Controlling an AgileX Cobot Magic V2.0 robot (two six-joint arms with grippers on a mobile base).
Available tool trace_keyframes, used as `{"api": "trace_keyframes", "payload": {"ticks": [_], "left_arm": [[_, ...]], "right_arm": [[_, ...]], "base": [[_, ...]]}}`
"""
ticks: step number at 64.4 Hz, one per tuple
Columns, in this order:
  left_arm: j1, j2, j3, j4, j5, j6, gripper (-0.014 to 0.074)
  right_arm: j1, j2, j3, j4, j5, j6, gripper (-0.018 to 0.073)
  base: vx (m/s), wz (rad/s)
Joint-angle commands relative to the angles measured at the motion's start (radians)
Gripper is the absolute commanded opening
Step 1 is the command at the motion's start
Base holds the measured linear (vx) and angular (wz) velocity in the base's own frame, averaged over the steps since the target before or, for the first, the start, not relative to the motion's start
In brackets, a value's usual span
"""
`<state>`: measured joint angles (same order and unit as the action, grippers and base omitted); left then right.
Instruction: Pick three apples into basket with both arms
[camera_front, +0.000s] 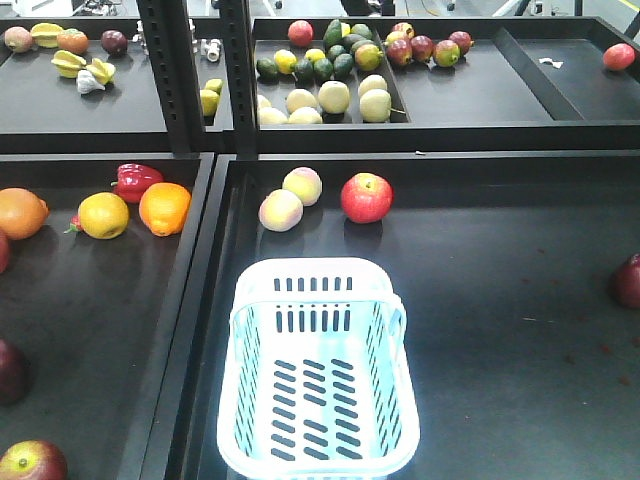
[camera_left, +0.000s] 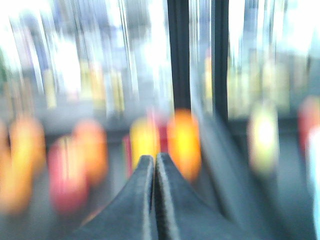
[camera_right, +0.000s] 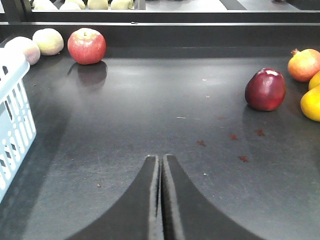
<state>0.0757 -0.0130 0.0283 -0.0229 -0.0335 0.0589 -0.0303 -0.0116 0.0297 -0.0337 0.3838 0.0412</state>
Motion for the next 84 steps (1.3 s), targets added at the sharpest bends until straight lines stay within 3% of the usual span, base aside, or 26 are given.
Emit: {"api": "trace_keyframes", "payload": {"ticks": [1, 4, 7, 17, 31, 38, 49, 52, 57, 64, 71, 76, 84], "left_arm": [[-0.006, -0.011, -0.036, -0.002, -0.426, -0.059, -0.0006], [-0.004, -0.010, -0.037, -0.006, -0.546, -0.043, -0.0006], [-0.004, -0.009, -0.044, -0.006, -0.552, -0.043, -0.0006], [-0.007, 0.081, -0.198, 0.008, -0.076, -0.082, -0.0006], [-0.007, 0.462, -0.568, -0.002, 0.292, 0.012, -0.0006], [-0.007, 0.616, -0.701, -0.062, 0.408, -0.026, -0.0006], [-0.007, 0.751, -0.786, -0.159, 0.411, -0.009, -0.0006], [-0.009, 0.784, -0.812, -0.172, 0.445, 0.058, -0.0006], [-0.033, 0.855, -0.895, -0.236, 0.549, 0.236, -0.0006], [-0.089, 1.004, -1.054, -0.414, 0.780, 0.590, -0.0006], [-0.151, 1.149, -1.212, -0.576, 0.976, 0.828, -0.0001], [-0.204, 1.264, -1.291, -0.616, 1.039, 0.898, 0.0027], [-0.301, 1.422, -1.387, -0.612, 1.100, 0.901, 0.0157]], "right_arm": [[0.001, 0.004, 0.002, -0.012, -0.076, -0.004, -0.0004], [0.001, 0.004, 0.002, -0.012, -0.076, -0.004, -0.0004], [0.001, 0.004, 0.002, -0.012, -0.076, -0.004, -0.0004], [0.001, 0.004, 0.002, -0.012, -0.076, -0.004, -0.0004], [0.001, 0.004, 0.002, -0.012, -0.076, -0.004, -0.0004], [0.001, 0.004, 0.002, -0.012, -0.076, -0.004, -0.0004], [0.001, 0.004, 0.002, -0.012, -0.075, -0.004, -0.0004], [0.001, 0.004, 0.002, -0.012, -0.075, -0.004, -0.0004], [0.001, 0.004, 0.002, -0.012, -0.075, -0.004, -0.0004], [0.001, 0.004, 0.002, -0.012, -0.075, -0.004, -0.0004], [0.001, 0.004, 0.002, -0.012, -0.075, -0.004, -0.0004], [0.001, 0.004, 0.002, -0.012, -0.075, -0.004, -0.0004], [0.001, 0.004, 0.002, -0.012, -0.075, -0.004, -0.0004]], "base": [[0.00, 0.00], [0.00, 0.00], [0.00, 0.00], [0.00, 0.00], [0.00, 0.00], [0.00, 0.00], [0.00, 0.00], [0.00, 0.00], [0.00, 0.00], [0.00, 0.00], [0.00, 0.00], [0.00, 0.00], [0.00, 0.00]]}}
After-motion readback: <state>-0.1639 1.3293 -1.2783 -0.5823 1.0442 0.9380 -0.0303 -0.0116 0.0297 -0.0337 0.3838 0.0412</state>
